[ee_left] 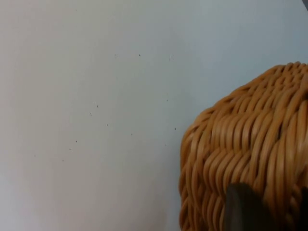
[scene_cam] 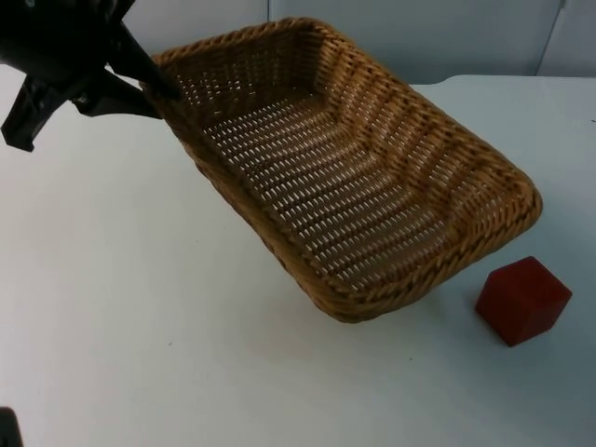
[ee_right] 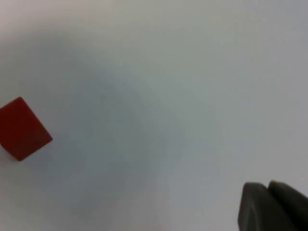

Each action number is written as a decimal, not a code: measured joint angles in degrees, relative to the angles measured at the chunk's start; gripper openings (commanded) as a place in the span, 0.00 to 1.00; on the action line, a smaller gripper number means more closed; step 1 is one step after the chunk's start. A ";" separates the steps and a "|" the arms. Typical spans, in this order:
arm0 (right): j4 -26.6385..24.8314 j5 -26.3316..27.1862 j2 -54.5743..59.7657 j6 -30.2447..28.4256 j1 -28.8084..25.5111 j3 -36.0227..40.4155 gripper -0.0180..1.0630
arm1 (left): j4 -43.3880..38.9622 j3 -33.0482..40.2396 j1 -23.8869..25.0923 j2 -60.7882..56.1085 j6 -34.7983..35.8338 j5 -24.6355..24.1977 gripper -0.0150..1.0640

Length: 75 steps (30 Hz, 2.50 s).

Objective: Pick up the basket with the left hand and place the cube into the basket with the right hand.

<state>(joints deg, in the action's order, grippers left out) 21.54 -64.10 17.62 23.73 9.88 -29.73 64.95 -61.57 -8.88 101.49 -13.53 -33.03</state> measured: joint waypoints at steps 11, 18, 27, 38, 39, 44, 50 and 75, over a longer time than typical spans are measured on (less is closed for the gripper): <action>-2.06 12.62 20.75 -1.33 0.00 -1.64 0.07 | 0.31 0.00 0.00 0.00 -0.37 1.33 0.01; -1.33 17.16 41.49 -1.47 0.00 -9.01 0.07 | 0.34 0.00 0.00 0.00 -0.37 1.38 0.01; -1.63 23.75 46.99 -1.47 0.00 -16.71 0.07 | 0.34 0.00 0.00 0.00 -0.47 1.80 0.01; -17.44 30.12 50.64 -25.48 0.00 -17.45 0.07 | 0.33 0.00 0.00 0.00 -0.70 2.72 0.01; -23.18 29.17 51.91 -30.88 0.00 -17.45 0.07 | 0.33 0.00 0.00 0.00 -0.70 2.84 0.01; -42.31 21.19 57.29 -48.05 0.00 -17.45 0.08 | 0.33 0.00 0.00 0.00 -0.80 3.22 0.01; -46.68 12.69 59.90 -50.95 0.00 -17.45 0.50 | 0.00 0.00 0.00 0.00 -0.80 3.22 0.01; -31.82 11.86 61.09 -40.19 0.00 -17.46 0.84 | -0.06 0.00 0.00 0.00 -0.80 3.22 0.01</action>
<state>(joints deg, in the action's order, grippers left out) -10.28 -52.24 78.70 -16.46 9.88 -47.20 64.89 -61.57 -8.88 101.49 -14.33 -29.81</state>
